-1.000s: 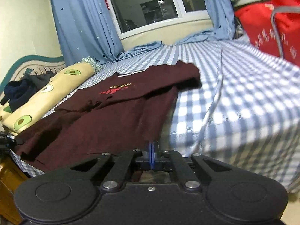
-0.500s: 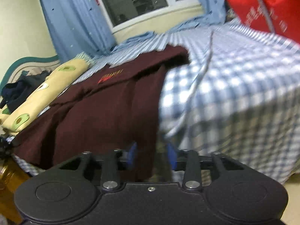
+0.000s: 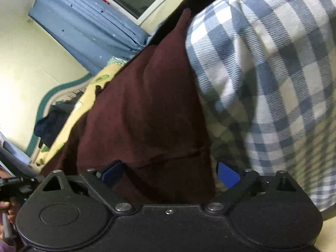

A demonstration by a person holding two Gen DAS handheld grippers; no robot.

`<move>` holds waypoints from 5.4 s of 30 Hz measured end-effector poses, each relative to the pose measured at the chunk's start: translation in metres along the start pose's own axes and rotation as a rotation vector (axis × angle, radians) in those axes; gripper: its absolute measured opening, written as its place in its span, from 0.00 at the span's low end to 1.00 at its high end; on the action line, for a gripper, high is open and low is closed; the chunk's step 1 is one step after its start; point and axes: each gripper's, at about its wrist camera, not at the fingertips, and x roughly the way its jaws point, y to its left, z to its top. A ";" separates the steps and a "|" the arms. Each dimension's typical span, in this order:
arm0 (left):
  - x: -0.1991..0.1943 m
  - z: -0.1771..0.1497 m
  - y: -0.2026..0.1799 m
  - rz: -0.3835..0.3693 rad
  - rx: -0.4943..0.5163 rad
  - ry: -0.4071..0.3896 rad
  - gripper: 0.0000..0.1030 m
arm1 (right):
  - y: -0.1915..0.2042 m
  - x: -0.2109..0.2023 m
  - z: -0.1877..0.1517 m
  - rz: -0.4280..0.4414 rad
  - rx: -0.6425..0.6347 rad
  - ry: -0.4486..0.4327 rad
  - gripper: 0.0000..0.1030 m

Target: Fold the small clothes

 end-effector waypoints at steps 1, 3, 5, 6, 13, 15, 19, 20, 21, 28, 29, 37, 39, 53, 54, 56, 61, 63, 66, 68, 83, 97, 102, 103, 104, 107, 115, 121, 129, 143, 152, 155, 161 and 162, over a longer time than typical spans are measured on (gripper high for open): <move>0.000 0.000 0.001 -0.001 -0.003 0.000 0.03 | 0.005 -0.002 0.000 -0.002 -0.017 0.008 0.55; 0.000 0.000 0.002 0.000 -0.006 0.000 0.03 | 0.015 -0.008 0.002 -0.010 -0.056 0.014 0.23; -0.001 0.000 0.003 0.000 -0.013 -0.007 0.02 | 0.030 -0.020 0.005 -0.062 -0.102 0.009 0.14; -0.003 0.001 0.003 0.002 -0.014 -0.017 0.02 | 0.039 -0.027 0.006 -0.092 -0.130 -0.001 0.11; -0.012 -0.008 0.003 -0.010 -0.006 -0.021 0.02 | 0.075 -0.092 0.032 -0.207 -0.243 -0.110 0.07; -0.011 -0.016 0.005 -0.017 -0.012 -0.007 0.02 | 0.079 -0.100 0.041 -0.213 -0.260 -0.104 0.07; 0.002 -0.030 0.013 -0.017 -0.059 0.023 0.02 | 0.064 -0.093 0.040 -0.216 -0.243 -0.053 0.07; 0.004 -0.031 0.014 -0.017 -0.068 0.028 0.02 | 0.059 -0.087 0.037 -0.219 -0.226 -0.036 0.07; 0.004 -0.032 0.014 -0.015 -0.068 0.029 0.02 | 0.056 -0.083 0.032 -0.222 -0.213 -0.024 0.07; -0.003 -0.023 0.000 -0.016 -0.029 0.021 0.02 | 0.059 -0.068 0.015 -0.295 -0.252 -0.007 0.26; -0.005 -0.021 -0.001 -0.027 -0.037 0.016 0.02 | 0.062 -0.067 0.013 -0.320 -0.270 -0.005 0.31; -0.027 0.005 -0.018 -0.128 -0.075 -0.047 0.02 | 0.112 -0.061 -0.017 -0.435 -0.567 -0.083 0.93; -0.030 0.012 -0.025 -0.150 -0.070 -0.055 0.02 | 0.134 -0.051 -0.031 -0.415 -0.701 -0.086 0.97; -0.034 0.058 -0.069 -0.261 -0.010 -0.093 0.02 | 0.204 0.072 -0.113 -0.399 -1.321 -0.074 0.99; -0.035 0.059 -0.069 -0.264 -0.010 -0.091 0.02 | 0.207 0.075 -0.115 -0.425 -1.341 -0.096 0.98; -0.035 0.060 -0.069 -0.266 -0.008 -0.088 0.02 | 0.206 0.077 -0.116 -0.483 -1.375 -0.144 0.91; -0.036 0.054 -0.057 -0.235 -0.004 -0.091 0.03 | 0.210 0.058 -0.090 -0.434 -1.341 -0.166 0.33; -0.038 0.051 -0.051 -0.221 -0.010 -0.096 0.04 | 0.217 0.049 -0.081 -0.386 -1.320 -0.159 0.23; -0.040 0.046 -0.040 -0.178 -0.023 -0.110 0.09 | 0.230 0.041 -0.063 -0.304 -1.291 -0.116 0.09; -0.040 0.042 -0.033 -0.151 -0.026 -0.106 0.23 | 0.238 0.039 -0.047 -0.261 -1.253 -0.085 0.09; -0.054 -0.004 -0.031 0.052 0.101 -0.219 0.98 | 0.265 0.054 0.046 -0.100 -0.961 0.117 0.06; -0.071 -0.057 -0.107 -0.076 0.622 -0.403 0.99 | 0.255 0.062 0.057 -0.077 -0.851 0.122 0.08; -0.043 -0.071 -0.130 0.001 0.755 -0.394 0.99 | 0.255 0.058 0.057 -0.073 -0.837 0.114 0.08; -0.037 -0.073 -0.132 0.020 0.782 -0.390 0.99 | 0.256 0.057 0.057 -0.073 -0.841 0.112 0.08; -0.033 -0.076 -0.135 0.035 0.801 -0.383 0.98 | 0.257 0.056 0.056 -0.073 -0.843 0.110 0.09; -0.020 -0.079 -0.137 0.078 0.820 -0.345 0.92 | 0.258 0.053 0.056 -0.072 -0.845 0.097 0.09; -0.009 -0.086 -0.116 0.214 0.795 -0.362 0.67 | 0.261 0.043 0.041 -0.103 -0.902 0.040 0.09; -0.016 -0.082 -0.110 0.183 0.795 -0.413 0.39 | 0.263 0.038 0.023 -0.143 -0.963 0.009 0.09; -0.020 -0.067 -0.119 0.124 0.738 -0.476 0.06 | 0.246 0.028 0.003 -0.215 -0.989 -0.033 0.27; -0.033 -0.016 -0.128 0.069 0.568 -0.527 0.04 | 0.162 0.047 -0.071 -0.620 -1.240 -0.146 0.84; -0.035 -0.021 -0.128 0.100 0.576 -0.514 0.03 | 0.129 0.025 -0.078 -0.739 -1.253 -0.302 0.79; -0.039 -0.029 -0.125 0.114 0.531 -0.508 0.03 | 0.123 0.008 -0.078 -0.706 -1.232 -0.395 0.72; -0.040 -0.051 -0.121 0.142 0.502 -0.501 0.02 | 0.131 -0.021 -0.073 -0.633 -1.207 -0.470 0.13; -0.042 -0.054 -0.119 0.145 0.490 -0.502 0.02 | 0.134 -0.023 -0.071 -0.622 -1.206 -0.472 0.10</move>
